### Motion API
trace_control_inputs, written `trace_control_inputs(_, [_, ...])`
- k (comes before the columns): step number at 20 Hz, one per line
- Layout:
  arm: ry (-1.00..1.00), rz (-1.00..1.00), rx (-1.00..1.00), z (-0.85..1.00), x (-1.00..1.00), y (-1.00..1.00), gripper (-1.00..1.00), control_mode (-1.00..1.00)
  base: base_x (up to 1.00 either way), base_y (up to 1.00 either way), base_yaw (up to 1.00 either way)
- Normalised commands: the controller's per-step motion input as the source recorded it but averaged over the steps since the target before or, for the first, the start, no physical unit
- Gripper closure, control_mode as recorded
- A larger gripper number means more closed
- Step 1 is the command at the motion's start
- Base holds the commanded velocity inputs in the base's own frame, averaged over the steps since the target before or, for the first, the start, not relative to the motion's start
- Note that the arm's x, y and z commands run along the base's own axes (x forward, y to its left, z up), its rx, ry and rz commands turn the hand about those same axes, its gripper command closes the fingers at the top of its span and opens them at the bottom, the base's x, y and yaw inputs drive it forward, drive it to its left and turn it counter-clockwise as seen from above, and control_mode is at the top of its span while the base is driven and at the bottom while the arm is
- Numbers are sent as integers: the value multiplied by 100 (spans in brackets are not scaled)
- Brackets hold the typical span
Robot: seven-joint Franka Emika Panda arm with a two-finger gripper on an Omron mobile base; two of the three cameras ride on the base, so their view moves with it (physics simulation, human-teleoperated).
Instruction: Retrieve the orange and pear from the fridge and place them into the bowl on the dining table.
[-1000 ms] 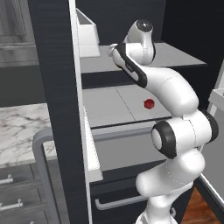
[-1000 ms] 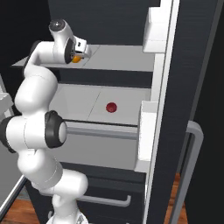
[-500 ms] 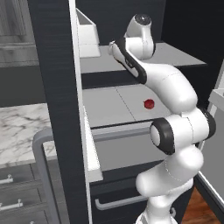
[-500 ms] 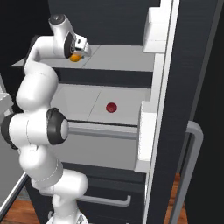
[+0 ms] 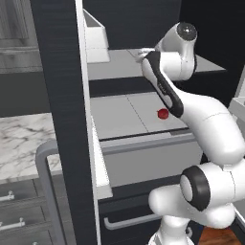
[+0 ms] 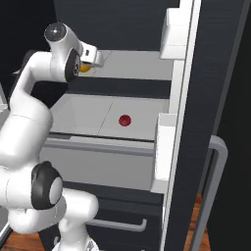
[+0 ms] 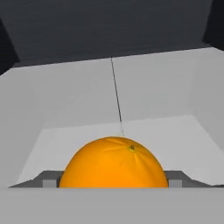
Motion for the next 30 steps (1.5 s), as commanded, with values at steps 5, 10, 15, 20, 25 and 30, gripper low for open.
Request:
trace_control_inputs(5, [-5,2,6,-17,-100,-27,100,-100,0,0,0])
trace_control_inputs(10, [-1,13,2,-5,-100,-1,100,-100,0,0,0])
trace_control_inputs(15, [-4,15,0,-1,-84,0,100,-100,0,0,0])
trace_control_inputs(20, [0,0,0,0,0,0,100,100,-77,2,1])
trace_control_inputs(25, [0,0,0,0,0,0,100,100,-100,0,5])
trace_control_inputs(30, [0,0,0,0,0,0,100,100,-71,0,25])
